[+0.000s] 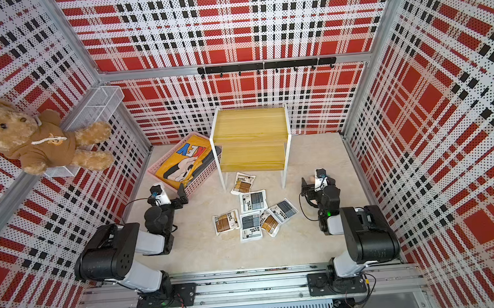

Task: Place the bagged coffee beans on the shelf by color
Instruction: Pick up the bagged coffee beans at the center of the board.

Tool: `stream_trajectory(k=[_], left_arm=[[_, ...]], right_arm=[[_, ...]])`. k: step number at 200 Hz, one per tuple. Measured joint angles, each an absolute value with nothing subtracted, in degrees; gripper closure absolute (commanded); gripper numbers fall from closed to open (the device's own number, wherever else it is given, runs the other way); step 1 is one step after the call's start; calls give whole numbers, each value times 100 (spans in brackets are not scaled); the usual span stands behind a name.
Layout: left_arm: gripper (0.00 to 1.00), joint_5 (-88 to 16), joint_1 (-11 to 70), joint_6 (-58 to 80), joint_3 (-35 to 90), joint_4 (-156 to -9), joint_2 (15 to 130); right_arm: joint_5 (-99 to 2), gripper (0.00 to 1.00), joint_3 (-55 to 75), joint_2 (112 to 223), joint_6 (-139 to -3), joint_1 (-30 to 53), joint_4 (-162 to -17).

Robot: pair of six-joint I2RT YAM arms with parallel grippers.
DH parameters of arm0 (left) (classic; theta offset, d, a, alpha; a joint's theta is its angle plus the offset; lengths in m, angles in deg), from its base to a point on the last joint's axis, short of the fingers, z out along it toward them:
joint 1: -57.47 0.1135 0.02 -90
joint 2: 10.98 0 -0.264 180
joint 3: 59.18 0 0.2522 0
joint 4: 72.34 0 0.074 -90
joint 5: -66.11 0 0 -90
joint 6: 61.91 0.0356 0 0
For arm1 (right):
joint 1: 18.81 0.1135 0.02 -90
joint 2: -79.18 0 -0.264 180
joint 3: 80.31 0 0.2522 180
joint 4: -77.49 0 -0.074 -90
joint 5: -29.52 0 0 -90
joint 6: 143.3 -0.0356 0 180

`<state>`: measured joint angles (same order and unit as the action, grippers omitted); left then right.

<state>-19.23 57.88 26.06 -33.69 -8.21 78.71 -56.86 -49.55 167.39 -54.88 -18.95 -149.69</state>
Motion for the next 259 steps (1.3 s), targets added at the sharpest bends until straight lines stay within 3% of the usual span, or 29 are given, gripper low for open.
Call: stream_trajectory(k=[196,225,259], left_arm=[[1,-1735,5790,2537,-3242,-1121,7786],[1,-1450,5792,2462,-3109,-1658,7191],[1,-686,5681,2001,-2753,-3068,5947]], right_arm=[[-5774,0,-4944,16737,-5516,-1895,-14934],[-6222,0,-4544,16387,-5713,-1893,-13986],[-6735,0,-3989,15051,-6424,-1903,-12493]])
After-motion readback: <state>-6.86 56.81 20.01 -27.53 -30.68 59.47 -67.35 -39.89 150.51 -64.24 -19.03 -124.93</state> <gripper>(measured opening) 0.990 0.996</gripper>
